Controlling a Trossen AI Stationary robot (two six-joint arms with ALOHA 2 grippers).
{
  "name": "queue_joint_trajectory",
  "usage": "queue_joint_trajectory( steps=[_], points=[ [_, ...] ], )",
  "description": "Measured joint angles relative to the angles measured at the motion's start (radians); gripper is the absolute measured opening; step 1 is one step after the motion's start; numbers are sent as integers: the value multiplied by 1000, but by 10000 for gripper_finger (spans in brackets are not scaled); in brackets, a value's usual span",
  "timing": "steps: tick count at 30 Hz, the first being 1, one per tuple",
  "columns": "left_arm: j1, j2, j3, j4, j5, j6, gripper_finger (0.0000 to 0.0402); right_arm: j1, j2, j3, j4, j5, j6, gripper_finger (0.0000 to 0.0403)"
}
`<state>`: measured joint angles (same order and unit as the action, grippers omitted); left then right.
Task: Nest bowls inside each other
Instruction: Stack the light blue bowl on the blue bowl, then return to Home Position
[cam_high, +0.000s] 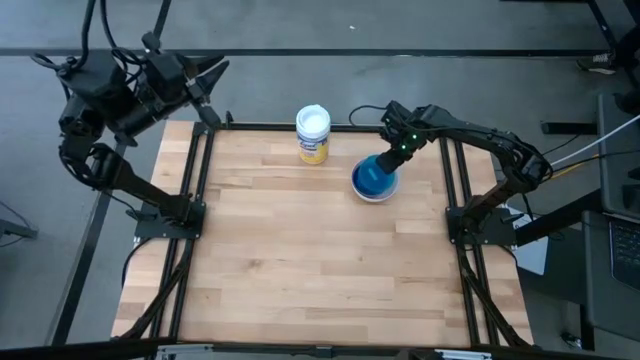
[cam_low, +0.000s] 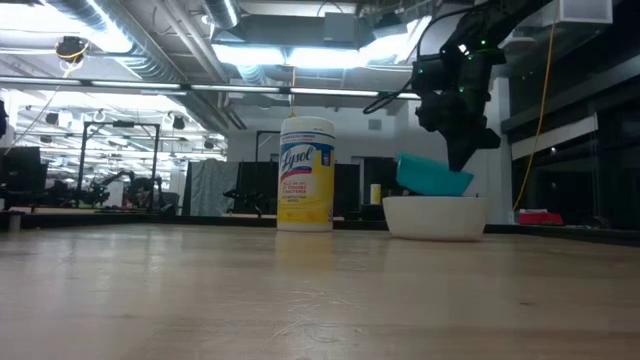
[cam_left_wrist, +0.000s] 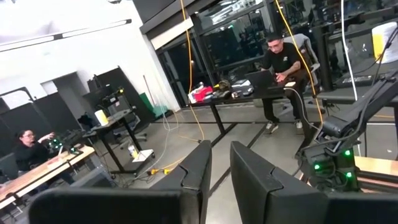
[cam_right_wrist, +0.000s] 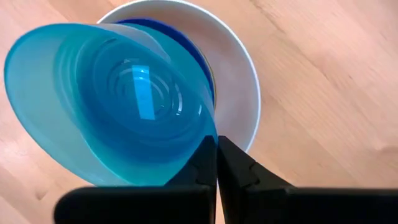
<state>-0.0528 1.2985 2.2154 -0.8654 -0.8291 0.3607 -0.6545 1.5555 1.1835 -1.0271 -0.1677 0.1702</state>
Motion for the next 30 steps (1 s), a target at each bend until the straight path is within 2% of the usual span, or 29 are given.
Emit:
queue_joint_trajectory(
  steps=[17,20,30],
  points=[
    [0,14,0,0,8,9,55,-2,1,0,16,-9,-19,10],
    [0,14,0,0,8,9,53,4,1,0,17,-16,-21,37],
    [0,14,0,0,8,19,56,9,1,0,16,-16,-1,162]
  ],
)
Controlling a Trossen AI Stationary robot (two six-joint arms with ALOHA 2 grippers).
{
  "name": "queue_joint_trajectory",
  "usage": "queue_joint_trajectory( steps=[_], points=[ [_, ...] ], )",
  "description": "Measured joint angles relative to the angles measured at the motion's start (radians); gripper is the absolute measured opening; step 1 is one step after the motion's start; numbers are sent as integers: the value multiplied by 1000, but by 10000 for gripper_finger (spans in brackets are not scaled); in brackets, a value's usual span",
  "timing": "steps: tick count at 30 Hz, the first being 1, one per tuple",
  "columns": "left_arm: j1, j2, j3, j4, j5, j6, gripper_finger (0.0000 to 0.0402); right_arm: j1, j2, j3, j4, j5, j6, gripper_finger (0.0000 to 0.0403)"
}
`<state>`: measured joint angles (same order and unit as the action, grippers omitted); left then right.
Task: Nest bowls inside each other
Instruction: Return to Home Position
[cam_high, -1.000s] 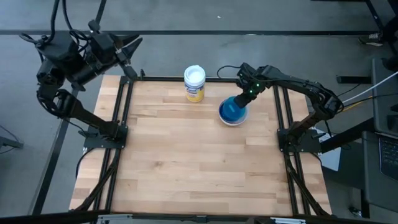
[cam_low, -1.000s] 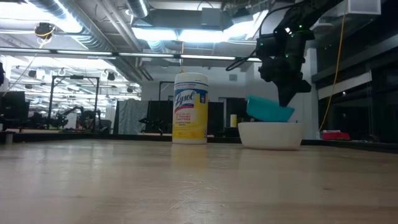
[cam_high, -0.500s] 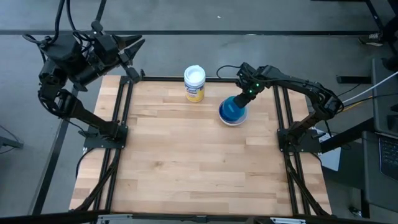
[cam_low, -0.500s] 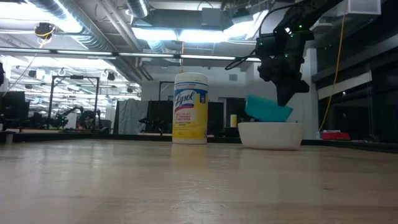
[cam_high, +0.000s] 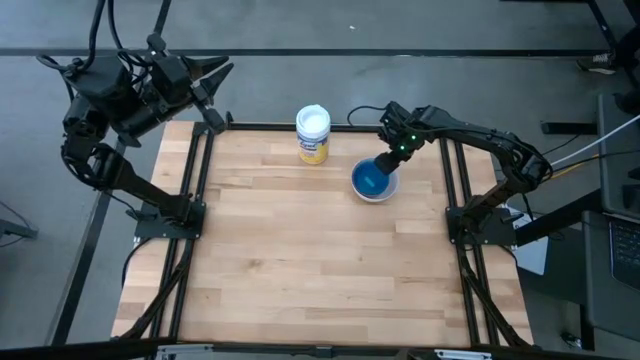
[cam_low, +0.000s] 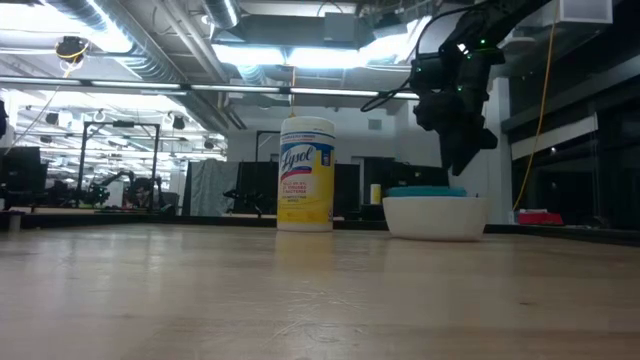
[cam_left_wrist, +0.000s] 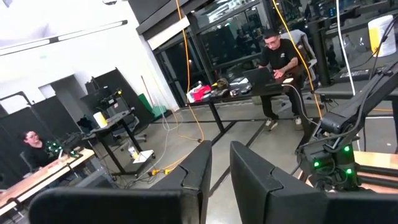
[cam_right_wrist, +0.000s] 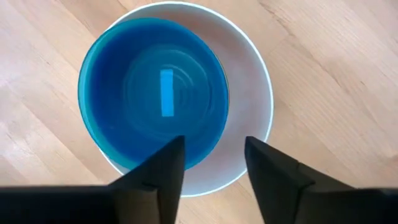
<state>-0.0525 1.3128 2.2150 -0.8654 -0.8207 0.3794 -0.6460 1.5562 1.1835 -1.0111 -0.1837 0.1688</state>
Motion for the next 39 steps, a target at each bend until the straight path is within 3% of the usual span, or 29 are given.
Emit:
queue_joint_trajectory(
  steps=[4,9,13,17,21,25,30,32,34,36,37,39],
  points=[
    [0,0,0,0,1,0,53,0,0,0,0,-1,11,192],
    [2,1,0,-57,14,-23,55,41,-14,-2,59,-93,35,207],
    [25,5,-1,-100,131,-91,58,121,-78,-2,316,-143,64,204],
    [35,-28,-2,43,315,-125,56,186,-196,16,657,-150,164,190],
    [37,-110,27,114,392,-129,50,205,-346,109,799,-139,216,173],
    [37,-197,45,143,490,-311,47,205,-494,211,798,-189,187,154],
    [37,-308,43,-8,660,-630,47,206,-649,262,703,-305,250,134],
    [37,-343,42,-38,744,-742,48,209,-704,263,621,-342,172,128],
    [48,-371,35,-79,884,-613,51,222,-780,261,463,-343,80,122],
    [60,-401,30,-204,1189,-378,54,237,-856,257,323,-305,35,117],
    [62,-413,30,-230,1250,-359,55,243,-897,249,270,-285,16,114],
    [72,-449,32,-270,1241,-366,56,248,-974,228,218,-265,-32,110]
  ],
)
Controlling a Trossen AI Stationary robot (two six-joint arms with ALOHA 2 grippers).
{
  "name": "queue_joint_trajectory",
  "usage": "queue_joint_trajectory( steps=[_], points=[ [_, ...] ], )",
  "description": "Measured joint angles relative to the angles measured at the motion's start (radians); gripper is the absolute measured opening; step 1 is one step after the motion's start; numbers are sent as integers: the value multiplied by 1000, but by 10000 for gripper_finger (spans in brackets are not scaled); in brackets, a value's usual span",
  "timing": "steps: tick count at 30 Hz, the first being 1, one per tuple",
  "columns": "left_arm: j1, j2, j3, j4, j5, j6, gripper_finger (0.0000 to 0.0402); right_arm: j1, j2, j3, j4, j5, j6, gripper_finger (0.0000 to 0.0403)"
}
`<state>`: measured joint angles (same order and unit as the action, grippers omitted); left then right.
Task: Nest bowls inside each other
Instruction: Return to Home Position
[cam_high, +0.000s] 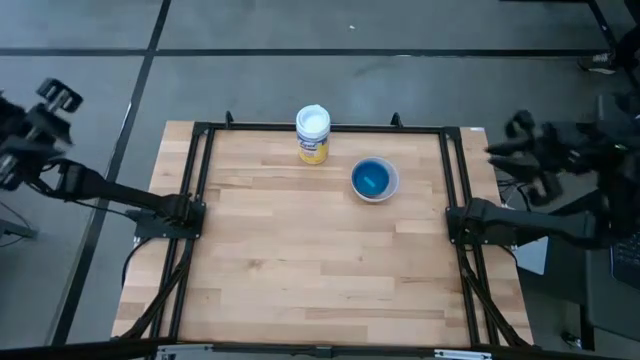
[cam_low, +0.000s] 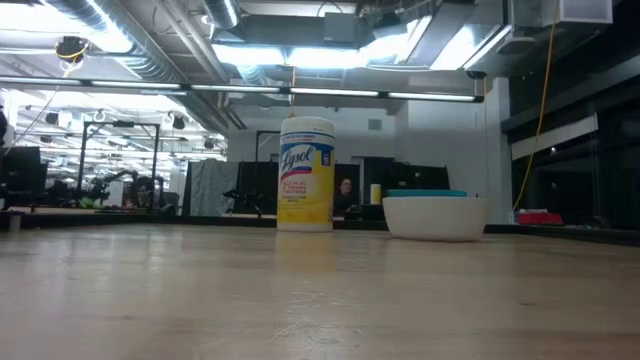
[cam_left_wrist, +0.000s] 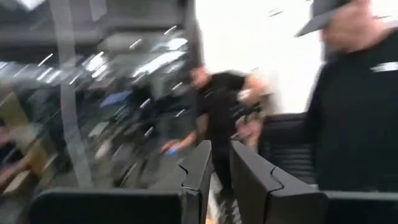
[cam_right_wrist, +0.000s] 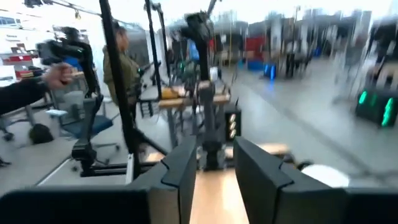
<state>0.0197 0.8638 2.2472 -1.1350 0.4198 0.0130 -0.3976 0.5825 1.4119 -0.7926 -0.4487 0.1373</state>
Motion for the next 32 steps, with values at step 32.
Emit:
queue_joint_trajectory(
  steps=[32],
  points=[
    [337,-858,-1309,530,90,-105,56,12,-583,-771,356,220,-86,97]
  ],
)
